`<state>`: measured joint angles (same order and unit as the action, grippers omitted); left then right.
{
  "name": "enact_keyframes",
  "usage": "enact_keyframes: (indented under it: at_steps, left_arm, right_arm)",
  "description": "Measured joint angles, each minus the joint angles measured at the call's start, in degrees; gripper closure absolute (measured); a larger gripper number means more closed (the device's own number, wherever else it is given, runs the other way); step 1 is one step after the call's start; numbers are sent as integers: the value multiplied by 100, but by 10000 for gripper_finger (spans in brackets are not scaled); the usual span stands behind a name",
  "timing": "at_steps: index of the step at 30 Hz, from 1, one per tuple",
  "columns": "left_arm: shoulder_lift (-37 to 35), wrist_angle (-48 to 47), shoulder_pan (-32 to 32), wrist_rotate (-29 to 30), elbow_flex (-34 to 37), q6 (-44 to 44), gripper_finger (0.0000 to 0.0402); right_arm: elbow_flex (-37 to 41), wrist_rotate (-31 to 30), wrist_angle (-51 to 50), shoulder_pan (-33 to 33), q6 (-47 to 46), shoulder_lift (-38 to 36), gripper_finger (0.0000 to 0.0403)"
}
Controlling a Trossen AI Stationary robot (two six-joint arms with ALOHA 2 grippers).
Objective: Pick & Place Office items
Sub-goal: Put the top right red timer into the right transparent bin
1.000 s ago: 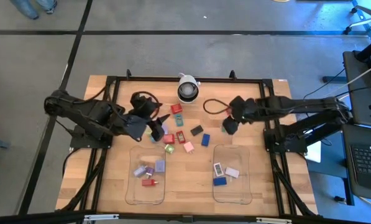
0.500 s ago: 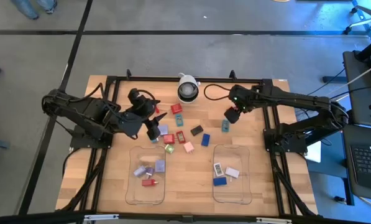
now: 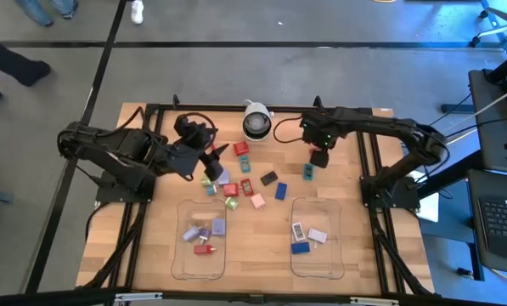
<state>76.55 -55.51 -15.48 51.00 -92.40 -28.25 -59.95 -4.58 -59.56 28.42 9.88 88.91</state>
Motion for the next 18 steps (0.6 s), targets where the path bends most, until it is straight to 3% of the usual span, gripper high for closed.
enact_keyframes:
  at_steps: [8, 18]
  left_arm:
    - [2, 0, 241, 81, 0, -214, 162]
    - [4, 2, 440, 85, 0, -158, 162]
  right_arm:
    - [-1, -382, 312, 255, 2029, 662, 123]
    - [-1, -352, 537, 376, 2379, 1150, 123]
